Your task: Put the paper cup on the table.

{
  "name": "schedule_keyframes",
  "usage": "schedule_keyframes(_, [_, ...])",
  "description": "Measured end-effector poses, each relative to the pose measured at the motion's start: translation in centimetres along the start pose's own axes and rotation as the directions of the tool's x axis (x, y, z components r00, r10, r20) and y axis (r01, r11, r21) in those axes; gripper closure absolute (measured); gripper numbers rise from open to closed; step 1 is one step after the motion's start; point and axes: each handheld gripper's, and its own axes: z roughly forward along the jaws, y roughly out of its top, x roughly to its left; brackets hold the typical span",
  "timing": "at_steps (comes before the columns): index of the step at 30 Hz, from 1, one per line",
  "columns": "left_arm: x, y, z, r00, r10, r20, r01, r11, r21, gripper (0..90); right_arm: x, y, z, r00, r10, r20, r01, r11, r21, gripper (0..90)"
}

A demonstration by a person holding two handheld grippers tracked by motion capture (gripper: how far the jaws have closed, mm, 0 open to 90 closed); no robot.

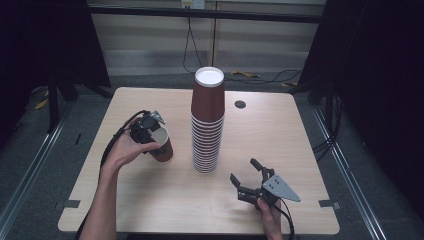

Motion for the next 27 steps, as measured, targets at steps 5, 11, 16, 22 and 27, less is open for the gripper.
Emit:
schedule_keyframes(5, [0.1,-0.2,0.2,0.9999,0.013,0.004,-0.013,0.9999,-0.008,4.8,0.0,0.0,0.0,1.0,-0.001,0.009,0.001,1.0,0.004,13.0])
schedule_keyframes(11, [0.3,-0.6,0.5,1.0,-0.005,0.006,0.005,0.9993,-0.036,5.3,0.0,0.0,0.0,0.9999,-0.002,0.011,0.002,1.0,0.004,12.9])
schedule_keyframes(16, [0.2,-1.0,0.7,0.9998,-0.014,0.013,0.015,0.9979,-0.063,5.2,0.0,0.0,0.0,0.9999,-0.001,0.013,0.001,1.0,0.004,13.0])
schedule_keyframes(22, [0.0,-1.4,1.3,0.9995,-0.014,0.029,0.017,0.9958,-0.09,7.4,0.0,0.0,0.0,0.9999,-0.001,0.014,0.001,1.0,0.004,13.0])
schedule_keyframes(27, [-0.1,-2.0,1.2,0.9992,-0.01,0.039,0.014,0.9938,-0.11,8.3,0.0,0.0,0.0,0.9999,-0.001,0.015,0.001,1.0,0.004,13.0])
